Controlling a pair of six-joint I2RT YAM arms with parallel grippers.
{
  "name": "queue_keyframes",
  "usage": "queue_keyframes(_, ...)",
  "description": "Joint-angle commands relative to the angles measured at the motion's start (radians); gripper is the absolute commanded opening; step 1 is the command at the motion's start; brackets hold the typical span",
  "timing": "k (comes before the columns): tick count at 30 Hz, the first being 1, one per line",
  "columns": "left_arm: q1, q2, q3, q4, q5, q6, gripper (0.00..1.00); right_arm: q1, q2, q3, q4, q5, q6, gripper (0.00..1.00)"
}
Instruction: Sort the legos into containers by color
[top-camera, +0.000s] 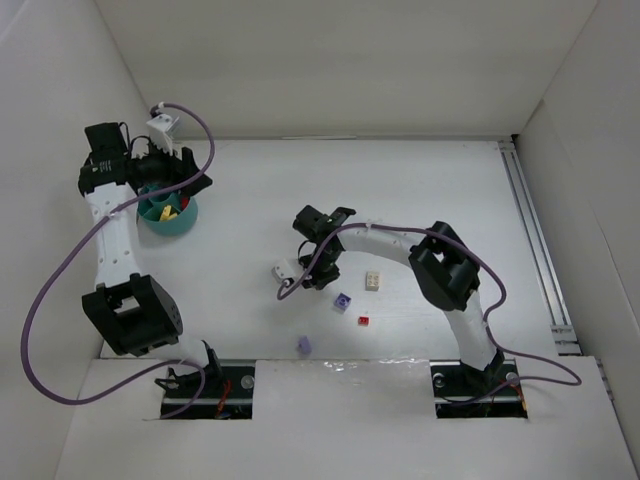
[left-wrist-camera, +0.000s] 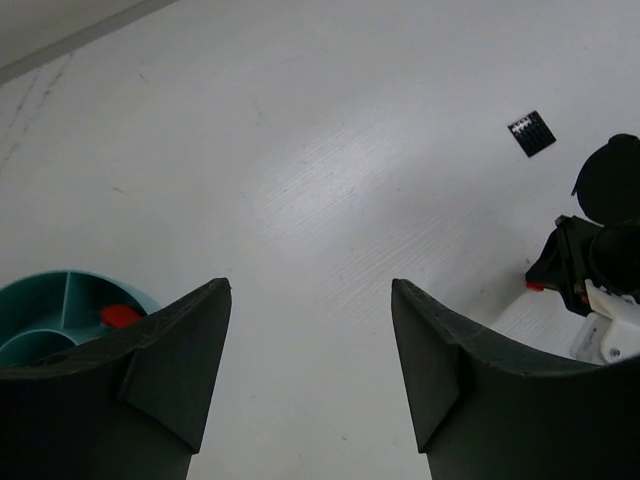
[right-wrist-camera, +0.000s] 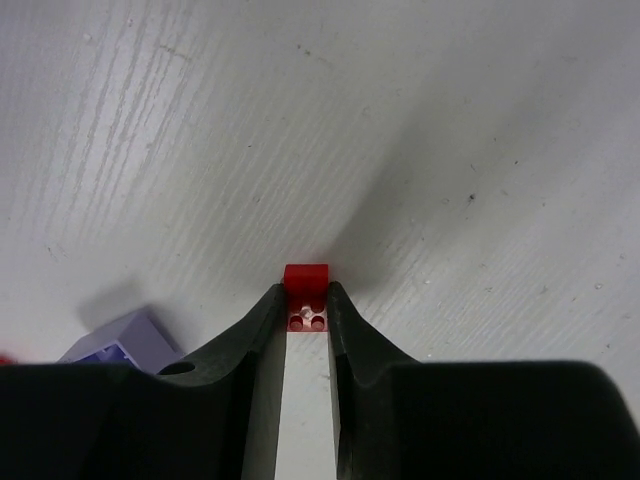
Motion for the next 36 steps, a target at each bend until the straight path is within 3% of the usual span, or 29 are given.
queue_keyframes(1,0.006,-0.012,-0.052,-0.006,0.028,0.026,0.62,-0.012,-0.029,0.023,0.021,-0.005,0.082,0.11)
queue_keyframes(8,0.078,-0.078,-0.214,0.027,0.152,-0.044,0.58,-0.089,-0.196,0.089,0.109,-0.115,0.349,0.06)
queue_keyframes(14,0.004,-0.145,-0.406,-0.015,0.204,-0.061,0.58,-0.136,-0.247,0.187,0.242,-0.126,0.578,0.06)
queue_keyframes(21,-0.068,-0.184,-0.557,0.237,0.393,-0.455,0.58,-0.127,-0.257,0.298,0.296,-0.137,0.707,0.06)
queue_keyframes(25,-0.082,-0.204,-0.567,0.378,0.419,-0.601,0.58,-0.115,-0.246,0.31,0.31,-0.128,0.738,0.06)
queue_keyframes(30,-0.105,-0.224,-0.587,0.582,0.419,-0.904,0.57,-0.083,-0.246,0.299,0.333,-0.108,0.748,0.06)
queue_keyframes(36,-0.189,-0.245,-0.607,0.804,0.361,-1.106,0.55,-0.063,-0.246,0.318,0.333,-0.108,0.748,0.06)
